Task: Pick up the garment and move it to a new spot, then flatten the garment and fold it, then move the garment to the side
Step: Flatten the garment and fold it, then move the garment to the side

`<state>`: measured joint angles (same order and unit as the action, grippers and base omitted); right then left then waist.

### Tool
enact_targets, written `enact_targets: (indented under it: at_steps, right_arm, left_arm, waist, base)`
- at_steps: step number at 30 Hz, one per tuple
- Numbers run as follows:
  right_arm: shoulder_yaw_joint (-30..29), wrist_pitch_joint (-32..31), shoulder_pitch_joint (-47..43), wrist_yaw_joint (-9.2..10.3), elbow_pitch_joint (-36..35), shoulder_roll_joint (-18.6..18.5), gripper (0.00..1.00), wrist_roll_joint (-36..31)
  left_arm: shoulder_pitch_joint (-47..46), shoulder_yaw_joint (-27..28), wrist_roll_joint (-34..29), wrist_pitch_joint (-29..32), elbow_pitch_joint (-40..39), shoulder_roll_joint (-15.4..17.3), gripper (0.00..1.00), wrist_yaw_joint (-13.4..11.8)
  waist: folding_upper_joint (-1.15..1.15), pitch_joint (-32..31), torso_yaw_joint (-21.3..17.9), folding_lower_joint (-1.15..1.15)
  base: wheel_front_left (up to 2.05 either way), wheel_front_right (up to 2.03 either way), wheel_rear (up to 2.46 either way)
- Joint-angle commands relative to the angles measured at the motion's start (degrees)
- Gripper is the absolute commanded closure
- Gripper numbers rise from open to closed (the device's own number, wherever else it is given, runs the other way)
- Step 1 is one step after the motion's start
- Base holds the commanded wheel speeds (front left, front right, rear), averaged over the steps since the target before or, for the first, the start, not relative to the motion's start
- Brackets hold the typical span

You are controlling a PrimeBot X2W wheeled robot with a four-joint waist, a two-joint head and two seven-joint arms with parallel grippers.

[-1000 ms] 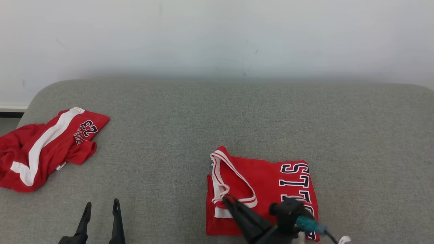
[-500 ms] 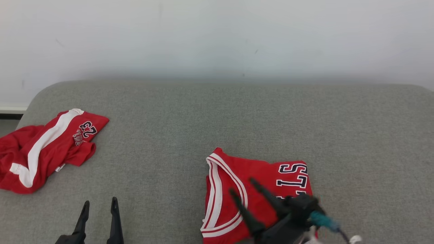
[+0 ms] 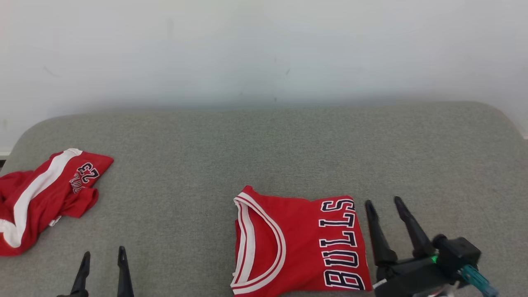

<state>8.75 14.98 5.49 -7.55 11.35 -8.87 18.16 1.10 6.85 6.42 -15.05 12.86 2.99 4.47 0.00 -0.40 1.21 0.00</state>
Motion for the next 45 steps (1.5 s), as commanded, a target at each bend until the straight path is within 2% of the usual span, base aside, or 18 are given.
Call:
enact_targets:
  at_steps: [1, 9, 25, 45]
  right_arm:
    - [-1.91, 0.25, -1.69, 0.15, -0.95, 0.91, 0.00, -0.76]
    - [-6.68, 0.26, -6.53, 0.15, -2.13, 3.30, 0.00, -2.21]
    - [-8.85, 0.26, -9.41, 0.15, -0.69, 5.40, 0.00, -3.98]
    - [-9.42, 0.26, -8.88, 0.15, -0.55, 5.49, 0.00, -5.23]
  left_arm:
    - [1.01, 0.82, -0.50, -0.18, -0.42, 0.28, 0.00, -0.02]
    - [2.21, -0.04, -2.87, -0.18, -1.57, 0.28, 0.00, 0.04]
    - [3.95, -1.32, -5.68, -0.18, -3.32, 1.07, 0.00, -0.18]
    - [7.38, 1.67, -2.20, -0.18, -9.29, 1.57, 0.00, 1.56]
  waist:
    - [0.00, -0.20, -0.79, 0.00]
    - [0.00, -0.92, -1.69, 0.00]
    - [0.00, -2.23, -1.58, 0.00]
    - [0.00, -2.36, -0.29, 0.00]
  base:
    - [0.00, 0.00, 0.00]
    - [0.00, 0.00, 0.00]
    - [0.00, 0.00, 0.00]
    - [0.00, 0.00, 0.00]
